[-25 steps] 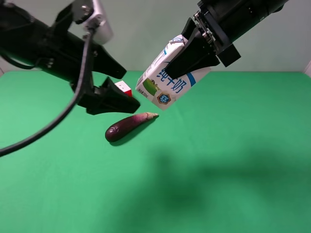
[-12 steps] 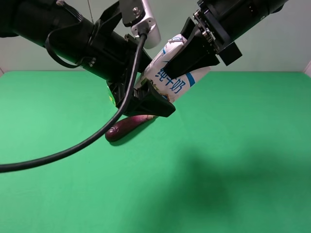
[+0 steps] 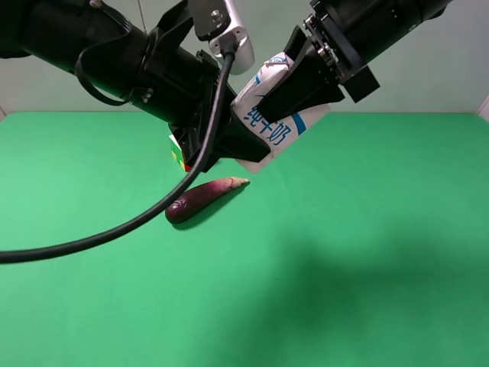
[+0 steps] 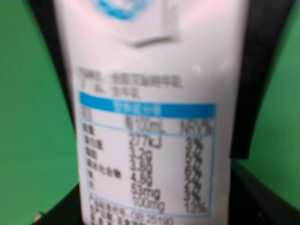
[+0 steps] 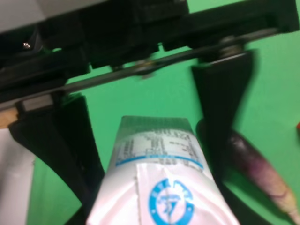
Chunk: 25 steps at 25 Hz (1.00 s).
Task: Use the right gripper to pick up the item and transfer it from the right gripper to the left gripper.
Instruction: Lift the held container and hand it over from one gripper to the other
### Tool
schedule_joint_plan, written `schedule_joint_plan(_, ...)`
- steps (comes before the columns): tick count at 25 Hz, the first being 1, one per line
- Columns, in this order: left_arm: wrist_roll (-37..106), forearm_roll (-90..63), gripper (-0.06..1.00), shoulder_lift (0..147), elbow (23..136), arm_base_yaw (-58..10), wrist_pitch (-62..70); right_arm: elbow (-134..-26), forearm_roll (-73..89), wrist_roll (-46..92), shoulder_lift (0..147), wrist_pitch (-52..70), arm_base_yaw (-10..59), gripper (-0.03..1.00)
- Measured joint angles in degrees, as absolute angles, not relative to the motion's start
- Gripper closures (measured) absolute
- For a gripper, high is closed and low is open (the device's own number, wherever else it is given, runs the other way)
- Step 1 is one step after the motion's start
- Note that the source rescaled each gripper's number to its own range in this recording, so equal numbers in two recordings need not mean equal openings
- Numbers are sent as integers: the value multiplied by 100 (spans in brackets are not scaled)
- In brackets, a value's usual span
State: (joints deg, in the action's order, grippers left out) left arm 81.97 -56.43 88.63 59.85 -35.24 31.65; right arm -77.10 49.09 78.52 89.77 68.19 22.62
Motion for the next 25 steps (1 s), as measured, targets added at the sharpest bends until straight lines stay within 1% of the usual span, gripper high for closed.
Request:
schedule_joint_plan(13,8214,-5643,81,8863,5985,-3524,3149,-7710,4909,7888,8973,6761,2262,97)
schedule_joint_plan(14,8216,-5643,81,8863,5985,-3524,3133,-7710,4909,7888,8973,6739,2268,91)
schedule_joint_plan(15,8216,-5635,84,8863,5985,-3524,3118,-7710,4946,7819,8973,6658,2274,72)
schedule_joint_plan(16,8210,-5595,94,8869,5985,-3524,3089,-7710,4999,7718,8966,6554,2274,48)
schedule_joint_plan(17,8210,-5576,94,8879,5978,-3524,3089,-7710,5045,7578,8960,6461,2274,27)
schedule_joint_plan(18,8210,-5550,94,8900,5978,-3524,3096,-7710,5079,7445,8955,6399,2280,15)
schedule_joint_plan(20,8210,-5538,94,8908,5973,-3524,3090,-7710,5080,7146,8955,6294,2280,4)
schedule_joint_plan(21,8210,-5533,94,8908,5973,-3524,3090,-7710,5080,7051,8955,6254,2280,1)
schedule_joint_plan(25,8210,-5533,94,8908,5973,-3524,3090,-7710,5080,6947,8955,6224,2280,-2)
